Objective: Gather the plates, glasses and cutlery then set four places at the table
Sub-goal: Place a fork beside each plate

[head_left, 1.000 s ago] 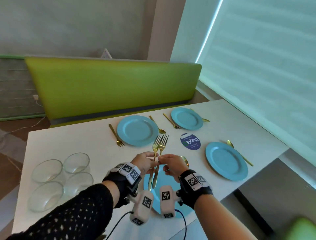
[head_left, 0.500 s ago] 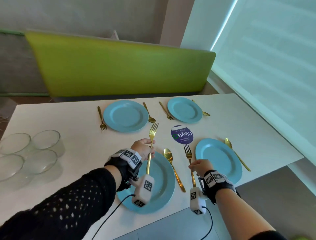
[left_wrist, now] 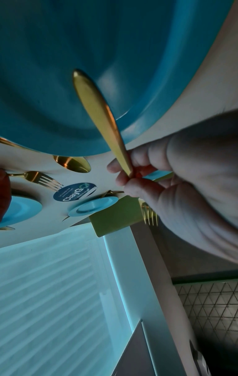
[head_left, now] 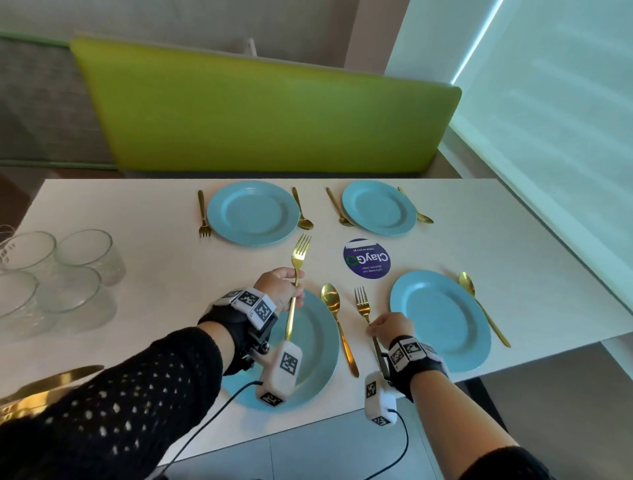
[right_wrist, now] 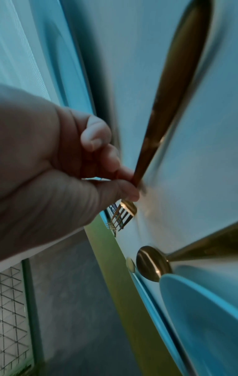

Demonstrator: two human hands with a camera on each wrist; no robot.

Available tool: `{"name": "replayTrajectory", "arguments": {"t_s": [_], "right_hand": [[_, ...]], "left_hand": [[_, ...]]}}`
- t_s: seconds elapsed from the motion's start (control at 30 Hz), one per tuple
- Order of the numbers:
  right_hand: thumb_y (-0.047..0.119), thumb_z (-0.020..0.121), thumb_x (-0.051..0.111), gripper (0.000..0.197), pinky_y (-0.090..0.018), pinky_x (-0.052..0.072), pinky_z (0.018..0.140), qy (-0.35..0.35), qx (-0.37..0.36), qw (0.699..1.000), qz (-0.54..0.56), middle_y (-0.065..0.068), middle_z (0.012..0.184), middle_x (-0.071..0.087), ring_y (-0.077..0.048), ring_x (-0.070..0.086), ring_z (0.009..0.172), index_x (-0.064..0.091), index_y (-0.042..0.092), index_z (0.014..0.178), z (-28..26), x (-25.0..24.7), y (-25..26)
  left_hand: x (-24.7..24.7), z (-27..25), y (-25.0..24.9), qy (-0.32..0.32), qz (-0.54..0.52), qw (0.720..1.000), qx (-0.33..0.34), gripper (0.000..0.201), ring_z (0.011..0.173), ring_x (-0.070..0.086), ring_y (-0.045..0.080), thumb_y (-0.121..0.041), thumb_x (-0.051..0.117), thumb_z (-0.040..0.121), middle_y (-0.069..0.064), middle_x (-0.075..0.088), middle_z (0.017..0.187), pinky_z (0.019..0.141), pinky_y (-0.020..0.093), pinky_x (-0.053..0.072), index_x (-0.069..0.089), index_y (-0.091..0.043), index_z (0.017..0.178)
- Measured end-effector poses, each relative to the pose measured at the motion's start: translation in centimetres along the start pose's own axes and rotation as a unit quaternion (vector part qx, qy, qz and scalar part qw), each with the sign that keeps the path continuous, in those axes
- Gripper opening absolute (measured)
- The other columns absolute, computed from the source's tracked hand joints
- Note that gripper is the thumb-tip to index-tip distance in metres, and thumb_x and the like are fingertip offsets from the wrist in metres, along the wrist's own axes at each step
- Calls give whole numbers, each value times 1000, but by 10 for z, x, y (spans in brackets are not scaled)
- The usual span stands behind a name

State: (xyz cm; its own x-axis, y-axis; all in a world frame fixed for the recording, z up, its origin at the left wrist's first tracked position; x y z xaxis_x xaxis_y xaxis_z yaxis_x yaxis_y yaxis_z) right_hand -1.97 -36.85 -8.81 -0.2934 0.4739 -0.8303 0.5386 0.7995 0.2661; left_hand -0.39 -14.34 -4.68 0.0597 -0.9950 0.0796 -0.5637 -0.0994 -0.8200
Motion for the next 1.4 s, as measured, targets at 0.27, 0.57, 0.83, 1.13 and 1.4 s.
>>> {"name": "replayTrajectory", "arguments": {"t_s": [0.27, 0.57, 0.83, 1.13, 1.4], "right_hand": [[26, 80, 72, 43, -32, 51, 83, -61, 47, 997, 24, -16, 112, 66, -31, 62, 107, 61, 0, 111, 9, -1, 0], [26, 77, 76, 50, -36, 51, 77, -85, 86, 991, 64, -20, 113, 63, -34, 62, 96, 55, -1, 113, 17, -11, -21], [27, 77, 76, 50, -37, 50, 77, -97, 75, 990, 70, -21, 113, 63, -35, 62, 102, 54, -1, 112, 16, -12, -22], [45, 83, 64, 22, -25, 42, 71, -8, -159, 972, 174, 4, 80, 65, -14, 60, 76, 56, 25, 78, -34, 6, 49], [20, 90, 60, 24, -9, 36, 37, 61, -238, 939, 242, 8, 62, 54, -5, 46, 45, 53, 29, 69, -83, 48, 107]], "left_hand": [[-1, -2, 3, -11, 5, 1000, 2, 32, 66, 53, 15, 14, 48, 89, 6, 53, 77, 71, 28, 53, 57, 3, 118], [0, -1, 9, -14, 3, 1000, -2, 27, 65, 52, 15, 12, 49, 90, 6, 51, 74, 74, 30, 53, 59, -6, 108], [0, 1, 18, -16, 2, 1000, -11, 25, 65, 55, 15, 11, 51, 89, 5, 54, 74, 76, 32, 54, 60, -10, 99], [0, -10, 18, -30, -31, 998, -44, 19, 63, 52, 14, -14, 50, 96, 2, 49, 75, 46, 26, 54, 58, -15, 80], [-25, -28, 11, 15, -32, 998, -43, 13, 65, 52, 17, -13, 47, 97, 5, 56, 76, 56, 32, 51, 54, -12, 87]]}}
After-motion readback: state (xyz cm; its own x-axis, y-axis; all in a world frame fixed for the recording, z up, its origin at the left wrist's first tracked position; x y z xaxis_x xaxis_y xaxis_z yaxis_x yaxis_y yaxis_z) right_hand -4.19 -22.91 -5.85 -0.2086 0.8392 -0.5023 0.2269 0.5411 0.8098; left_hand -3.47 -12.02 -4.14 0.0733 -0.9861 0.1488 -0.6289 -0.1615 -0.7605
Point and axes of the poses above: each hand's wrist, its own z-axis towards the middle knuckle, its own x-axis out of the palm, y = z × x, the point moved 1 cm from there along z, towards the middle knuckle
